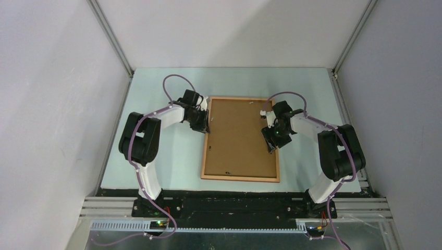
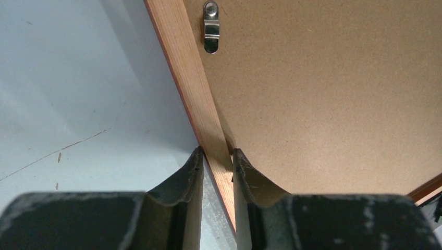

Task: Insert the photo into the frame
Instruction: Install the photo frame at the center of the board.

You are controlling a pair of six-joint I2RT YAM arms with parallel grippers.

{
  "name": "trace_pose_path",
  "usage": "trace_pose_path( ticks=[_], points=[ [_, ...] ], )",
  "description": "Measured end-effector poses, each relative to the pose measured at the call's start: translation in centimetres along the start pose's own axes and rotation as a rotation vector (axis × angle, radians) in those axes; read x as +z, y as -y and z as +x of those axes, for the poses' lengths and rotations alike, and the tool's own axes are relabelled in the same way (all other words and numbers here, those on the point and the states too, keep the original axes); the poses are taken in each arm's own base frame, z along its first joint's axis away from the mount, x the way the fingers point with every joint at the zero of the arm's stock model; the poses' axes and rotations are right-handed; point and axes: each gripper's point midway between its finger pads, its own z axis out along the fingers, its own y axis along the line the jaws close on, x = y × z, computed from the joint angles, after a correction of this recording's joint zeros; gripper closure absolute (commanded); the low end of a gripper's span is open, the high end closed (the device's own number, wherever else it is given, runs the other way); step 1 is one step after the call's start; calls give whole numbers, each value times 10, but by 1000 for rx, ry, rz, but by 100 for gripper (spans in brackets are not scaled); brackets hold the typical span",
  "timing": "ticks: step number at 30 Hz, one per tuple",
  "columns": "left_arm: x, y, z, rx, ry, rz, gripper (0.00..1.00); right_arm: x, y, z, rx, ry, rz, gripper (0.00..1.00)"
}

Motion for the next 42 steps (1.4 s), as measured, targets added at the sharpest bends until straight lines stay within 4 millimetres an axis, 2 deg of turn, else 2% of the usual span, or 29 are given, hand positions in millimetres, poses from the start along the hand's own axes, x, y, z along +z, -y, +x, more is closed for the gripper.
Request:
trace_pose_path(
  ticks=[18, 30, 42],
  points=[
    [-2, -2, 3, -14, -12, 5, 100, 0, 3, -1, 30, -2, -5, 59],
    [-3, -3, 4, -21, -17, 9, 100, -1, 5, -1, 34, -1, -32, 63],
    [-3, -4, 4, -27, -19, 13, 100, -1, 6, 0, 0, -3, -38, 63]
  ],
)
